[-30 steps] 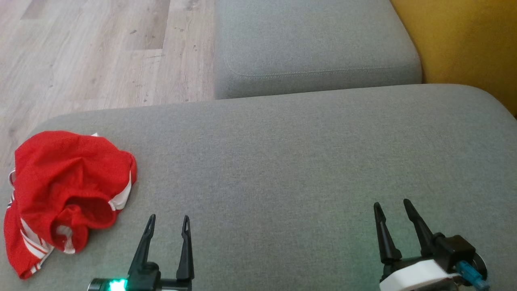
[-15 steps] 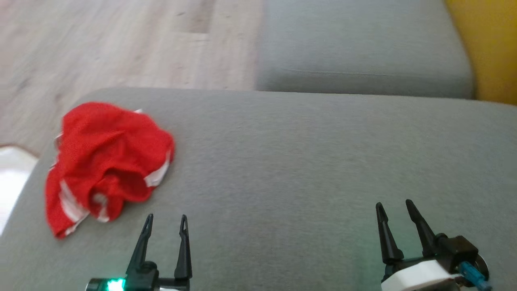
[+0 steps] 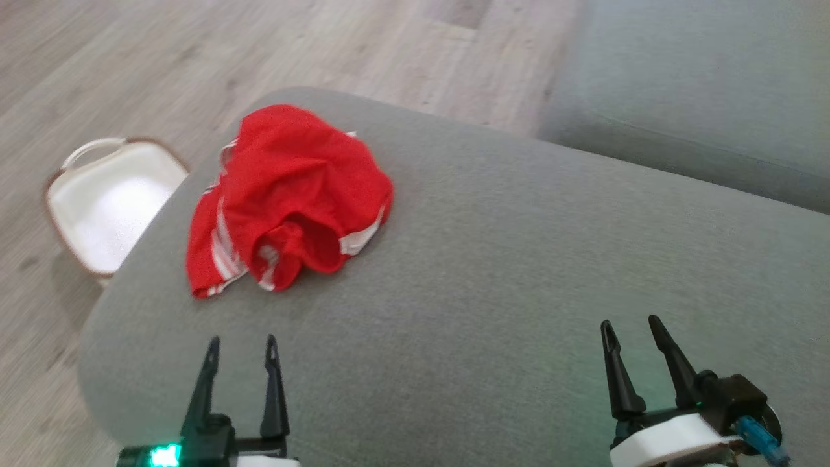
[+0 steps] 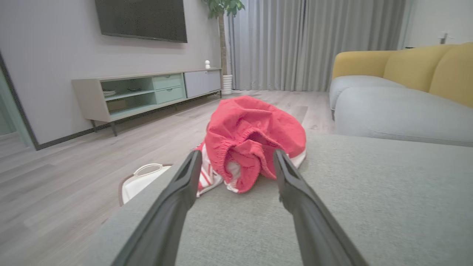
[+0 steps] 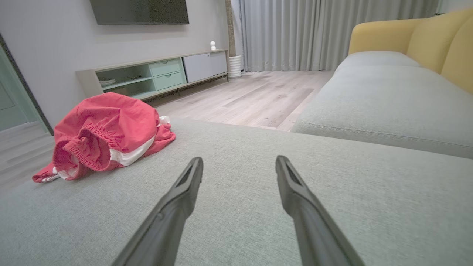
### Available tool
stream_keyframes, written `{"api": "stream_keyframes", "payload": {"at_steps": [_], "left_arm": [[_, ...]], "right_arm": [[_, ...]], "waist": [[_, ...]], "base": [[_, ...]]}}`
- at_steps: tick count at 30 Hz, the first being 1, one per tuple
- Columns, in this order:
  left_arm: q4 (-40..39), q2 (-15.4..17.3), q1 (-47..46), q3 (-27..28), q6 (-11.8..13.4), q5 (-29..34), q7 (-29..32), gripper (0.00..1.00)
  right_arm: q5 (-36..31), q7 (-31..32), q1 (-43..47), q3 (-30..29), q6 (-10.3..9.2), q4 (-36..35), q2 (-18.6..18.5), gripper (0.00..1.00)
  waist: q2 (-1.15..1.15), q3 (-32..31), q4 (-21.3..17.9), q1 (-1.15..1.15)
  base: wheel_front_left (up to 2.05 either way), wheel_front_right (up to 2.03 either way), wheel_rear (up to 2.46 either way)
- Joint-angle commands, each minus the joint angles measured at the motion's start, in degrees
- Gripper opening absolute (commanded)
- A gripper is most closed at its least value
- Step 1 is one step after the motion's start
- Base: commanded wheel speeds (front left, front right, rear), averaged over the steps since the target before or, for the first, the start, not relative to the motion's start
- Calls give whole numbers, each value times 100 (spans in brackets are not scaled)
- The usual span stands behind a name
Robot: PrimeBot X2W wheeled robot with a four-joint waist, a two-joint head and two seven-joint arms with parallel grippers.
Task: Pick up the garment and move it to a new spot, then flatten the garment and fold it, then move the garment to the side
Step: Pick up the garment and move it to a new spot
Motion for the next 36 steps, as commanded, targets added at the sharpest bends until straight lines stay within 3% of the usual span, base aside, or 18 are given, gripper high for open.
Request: {"api": "stream_keyframes", "payload": {"at_steps": [1,9,15,20,25,31,36], "left_arm": [[-264,-4,-324,223,62,34,-55,100],[-498,13,-711,314,132,102,-55,100],[-505,78,-1704,520,-40,-41,-55,100],[353,119,-3038,625,-411,-349,-40,100],[1535,251,-4523,665,-583,-489,679,100],[2507,423,-5375,752,-239,-380,1469,100],[3186,524,-5533,892,140,-354,1722,100]], "right_arm": [[-33,-69,-277,121,-4,-187,-64,100],[-287,-69,-264,7,-4,-293,-64,100],[-701,-69,-445,-192,-4,-512,-177,100],[-785,-69,-634,-285,-4,-714,-611,100],[-801,-69,-805,-380,-4,-922,-1025,100],[-746,-69,-1053,-467,-4,-1164,-1214,100],[-717,-69,-1154,-497,-4,-1246,-1267,100]], "waist": [[0,120,211,0],[0,511,400,0],[0,1292,283,0],[0,1951,222,0],[0,2485,121,0],[0,2898,-143,0],[0,3101,-321,0]], "base": [[0,0,0],[0,0,0],[0,0,0],[0,0,0],[0,0,0],[0,0,0],[0,0,0]]}}
